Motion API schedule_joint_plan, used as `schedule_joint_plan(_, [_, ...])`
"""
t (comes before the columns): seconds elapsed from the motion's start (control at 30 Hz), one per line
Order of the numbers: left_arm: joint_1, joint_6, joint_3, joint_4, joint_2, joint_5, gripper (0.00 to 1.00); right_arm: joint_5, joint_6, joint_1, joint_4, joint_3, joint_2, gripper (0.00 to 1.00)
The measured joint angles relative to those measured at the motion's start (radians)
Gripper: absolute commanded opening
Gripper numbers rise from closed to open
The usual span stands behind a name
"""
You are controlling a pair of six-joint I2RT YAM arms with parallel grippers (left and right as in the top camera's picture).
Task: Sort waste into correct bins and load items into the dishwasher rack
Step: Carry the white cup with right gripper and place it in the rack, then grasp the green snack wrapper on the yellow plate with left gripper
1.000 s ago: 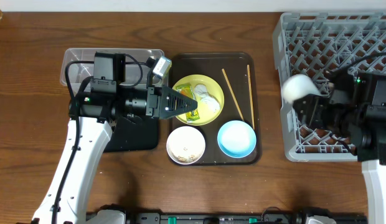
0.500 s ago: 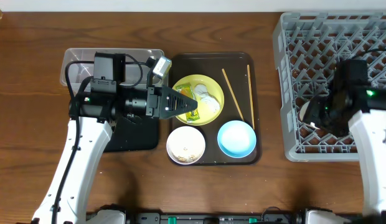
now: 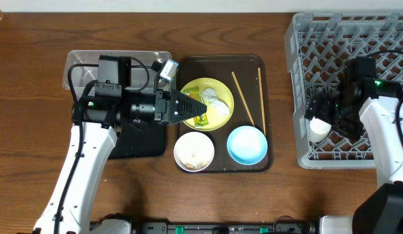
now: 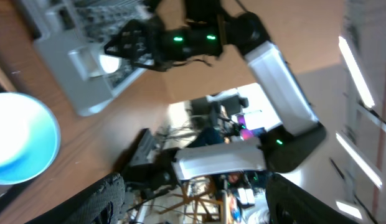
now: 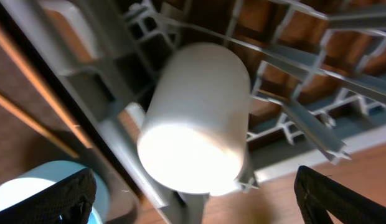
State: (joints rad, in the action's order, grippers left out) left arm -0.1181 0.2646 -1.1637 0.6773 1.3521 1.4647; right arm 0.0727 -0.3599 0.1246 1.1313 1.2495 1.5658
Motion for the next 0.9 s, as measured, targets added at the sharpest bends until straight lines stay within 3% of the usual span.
schedule_joint_plan(0.23, [-0.029,0.005,0.0,0.081,0.0,-0.291,0.74,0.316,0.12,-0.002,-0.089,0.027,-0.15,0.99])
schedule_joint_plan(0.4, [-0.136,0.052,0.0,0.081,0.0,-0.633,0.73,0.474,0.17,-0.055,-0.148,0.056,-0.307,0.99])
schedule_joint_plan(0.63, [-0.286,0.121,0.0,0.06,0.002,-1.112,0.73,0.491,0.172,-0.167,-0.148,0.06,-0.336,0.99])
schedule_joint_plan(0.9, [-0.289,0.136,0.0,-0.063,0.122,-1.293,0.7,0.428,0.117,-0.174,-0.149,0.06,-0.329,0.99])
